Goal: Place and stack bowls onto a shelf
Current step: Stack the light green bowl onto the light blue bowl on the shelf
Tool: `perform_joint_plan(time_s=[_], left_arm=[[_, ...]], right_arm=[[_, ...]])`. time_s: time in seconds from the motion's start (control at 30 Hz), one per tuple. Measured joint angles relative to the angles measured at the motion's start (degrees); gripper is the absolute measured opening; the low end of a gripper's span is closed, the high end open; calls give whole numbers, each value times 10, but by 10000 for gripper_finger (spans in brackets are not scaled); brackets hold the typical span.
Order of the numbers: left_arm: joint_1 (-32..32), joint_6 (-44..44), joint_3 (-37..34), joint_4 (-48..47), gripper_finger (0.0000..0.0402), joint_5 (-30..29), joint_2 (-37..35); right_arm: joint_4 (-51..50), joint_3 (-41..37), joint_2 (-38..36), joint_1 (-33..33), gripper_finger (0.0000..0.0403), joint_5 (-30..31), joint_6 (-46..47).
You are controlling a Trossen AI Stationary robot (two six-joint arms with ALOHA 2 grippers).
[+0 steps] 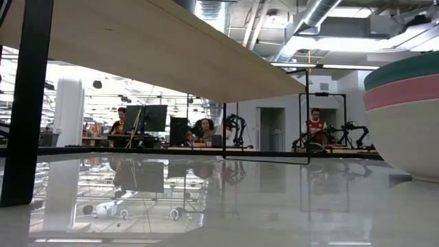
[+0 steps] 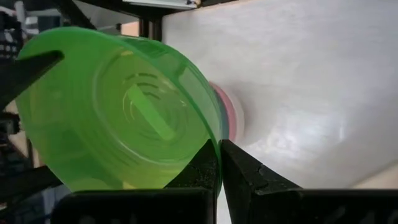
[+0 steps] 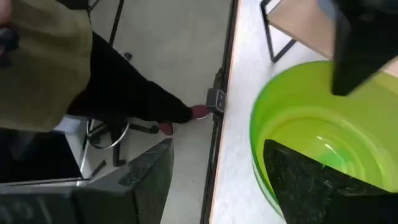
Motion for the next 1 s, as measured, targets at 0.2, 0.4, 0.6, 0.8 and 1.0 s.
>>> perform_joint_plan(time_s=[0.2,0.4,0.6,0.8,1.0], left_arm=[[0,-16,0,-14,0,-39,-5],[9,-67,3,-23,0,-119,-48],[51,-181,4,-76,0,-142,-126],[121,-280,3,-99,0,-164,-196],[212,-379,3,-116,0,-164,-237]], right_arm=[[-29,9,-48,21,275,3,75],[-74,9,-95,78,275,122,145],[-146,9,-128,141,275,290,205],[-211,9,-128,165,276,359,240],[-257,9,-127,163,276,415,272]])
